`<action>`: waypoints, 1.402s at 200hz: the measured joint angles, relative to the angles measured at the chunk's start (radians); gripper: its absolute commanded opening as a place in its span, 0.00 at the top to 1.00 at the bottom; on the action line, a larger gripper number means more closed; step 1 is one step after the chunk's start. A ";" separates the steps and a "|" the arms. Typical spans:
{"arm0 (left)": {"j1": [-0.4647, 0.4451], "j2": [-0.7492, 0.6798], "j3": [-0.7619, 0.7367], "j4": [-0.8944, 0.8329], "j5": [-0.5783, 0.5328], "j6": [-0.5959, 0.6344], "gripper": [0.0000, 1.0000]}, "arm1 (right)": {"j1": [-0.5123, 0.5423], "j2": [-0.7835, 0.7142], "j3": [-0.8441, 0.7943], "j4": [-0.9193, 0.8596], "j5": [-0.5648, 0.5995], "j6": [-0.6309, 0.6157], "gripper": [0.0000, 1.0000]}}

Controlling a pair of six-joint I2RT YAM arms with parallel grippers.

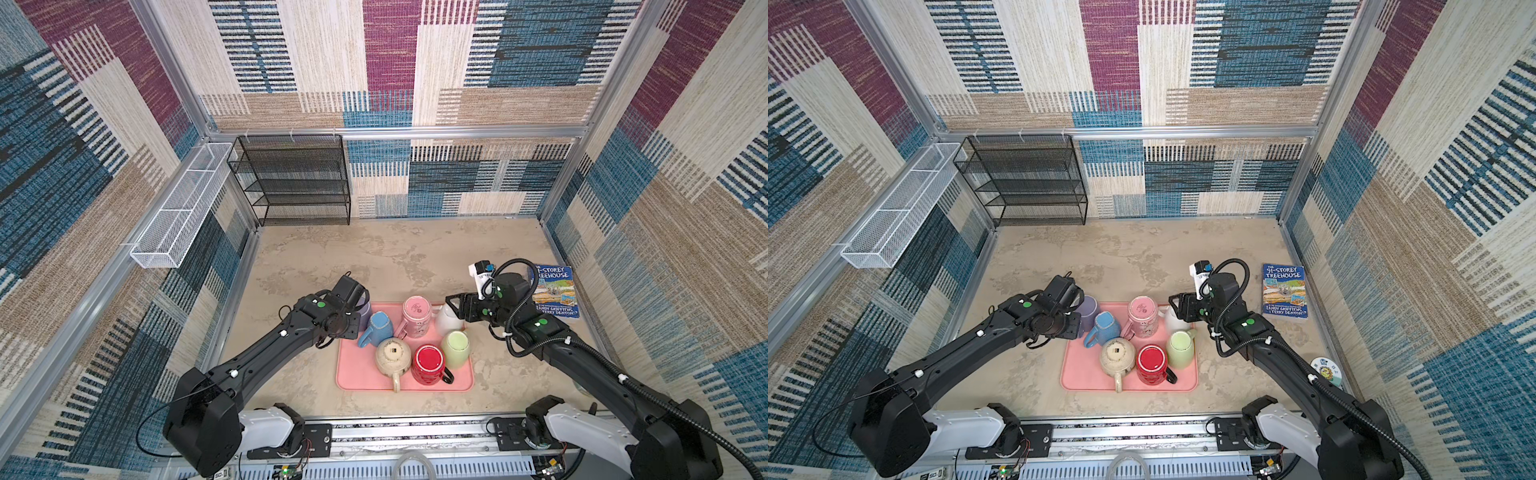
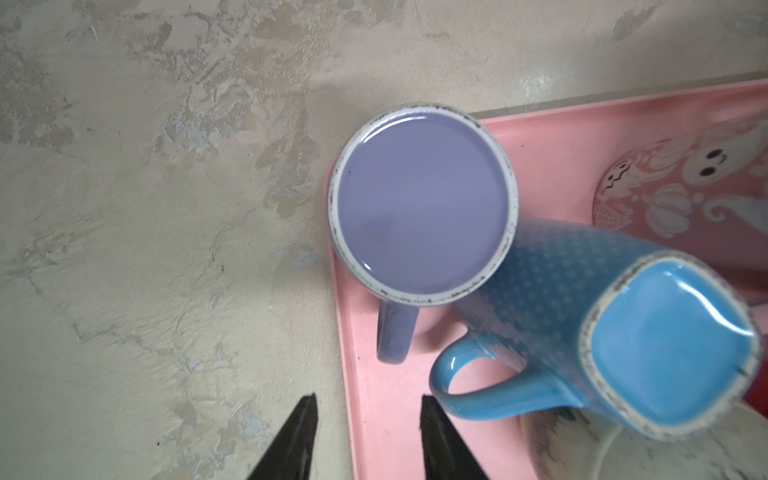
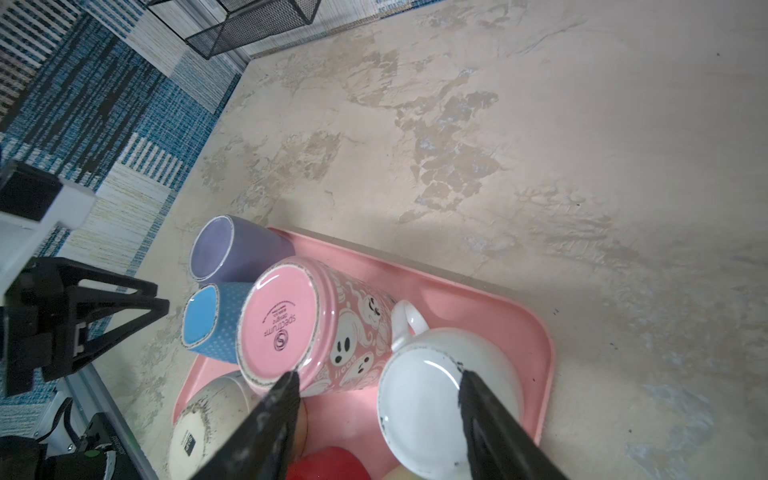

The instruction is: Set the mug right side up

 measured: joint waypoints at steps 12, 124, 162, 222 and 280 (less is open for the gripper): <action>0.000 0.001 -0.017 0.020 0.000 0.000 0.55 | 0.007 -0.007 0.000 0.008 -0.010 0.001 0.35; 0.000 0.140 -0.011 0.142 -0.002 0.000 0.59 | 0.055 -0.048 0.011 0.033 0.023 0.030 0.36; 0.000 0.159 -0.012 0.146 -0.003 -0.001 0.62 | 0.055 -0.053 0.007 0.045 0.011 0.041 0.38; 0.002 0.180 -0.028 0.168 -0.005 -0.004 0.68 | 0.055 -0.032 0.012 0.048 -0.006 0.041 0.41; 0.004 0.175 -0.040 0.176 -0.010 -0.006 0.79 | 0.055 -0.027 0.024 0.048 -0.007 0.040 0.44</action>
